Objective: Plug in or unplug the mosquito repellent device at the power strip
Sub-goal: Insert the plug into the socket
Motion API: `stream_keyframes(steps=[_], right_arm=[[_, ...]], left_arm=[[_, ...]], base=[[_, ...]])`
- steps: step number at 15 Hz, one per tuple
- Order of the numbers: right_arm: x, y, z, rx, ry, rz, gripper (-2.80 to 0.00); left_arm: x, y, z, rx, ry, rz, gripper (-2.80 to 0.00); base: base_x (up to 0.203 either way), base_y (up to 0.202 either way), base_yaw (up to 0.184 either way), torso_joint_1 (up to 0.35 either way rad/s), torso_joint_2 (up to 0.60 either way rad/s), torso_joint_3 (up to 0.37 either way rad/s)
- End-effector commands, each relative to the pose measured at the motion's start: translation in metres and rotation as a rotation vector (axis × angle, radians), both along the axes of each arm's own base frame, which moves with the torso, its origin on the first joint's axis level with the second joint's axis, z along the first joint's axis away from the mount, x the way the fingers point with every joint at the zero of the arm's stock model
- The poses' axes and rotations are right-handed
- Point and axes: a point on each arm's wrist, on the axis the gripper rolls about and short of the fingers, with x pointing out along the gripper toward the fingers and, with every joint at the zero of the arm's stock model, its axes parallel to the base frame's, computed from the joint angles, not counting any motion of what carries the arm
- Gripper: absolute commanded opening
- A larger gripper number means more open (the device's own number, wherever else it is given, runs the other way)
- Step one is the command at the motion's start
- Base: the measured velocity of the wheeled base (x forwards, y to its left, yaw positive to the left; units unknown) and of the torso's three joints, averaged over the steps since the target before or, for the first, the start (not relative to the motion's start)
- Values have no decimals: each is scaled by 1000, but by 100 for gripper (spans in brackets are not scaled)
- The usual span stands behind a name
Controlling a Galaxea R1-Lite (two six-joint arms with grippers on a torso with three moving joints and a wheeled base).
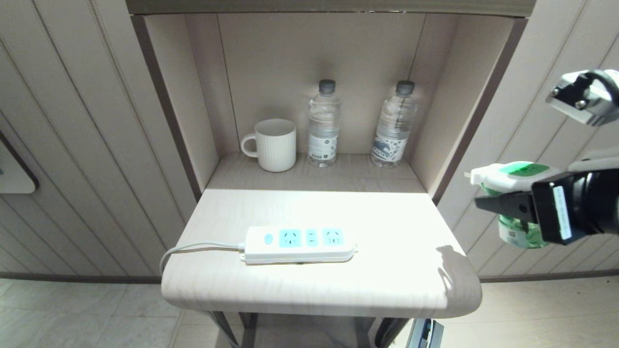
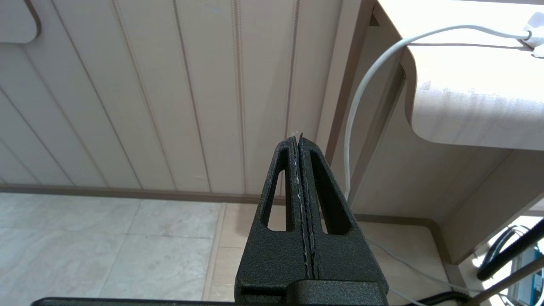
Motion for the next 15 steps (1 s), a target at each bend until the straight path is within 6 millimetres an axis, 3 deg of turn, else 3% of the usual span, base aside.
stream_keyframes(steps=[1, 6, 12, 15], right_arm=[[-4, 2, 5, -7, 33, 14, -280], [4, 10, -5, -109, 210, 6, -280], [-2, 8, 26, -54, 522, 61, -280], [5, 15, 17, -187, 670, 115, -280]], left_arm=[[0, 0, 0, -1, 0, 0, -280], [0, 0, 0, -1, 1, 0, -280], [0, 0, 0, -1, 1, 0, -280], [0, 0, 0, -1, 1, 0, -280]], base=[[0, 0, 0, 0, 0, 0], [0, 0, 0, 0, 0, 0], [0, 0, 0, 0, 0, 0], [0, 0, 0, 0, 0, 0]])
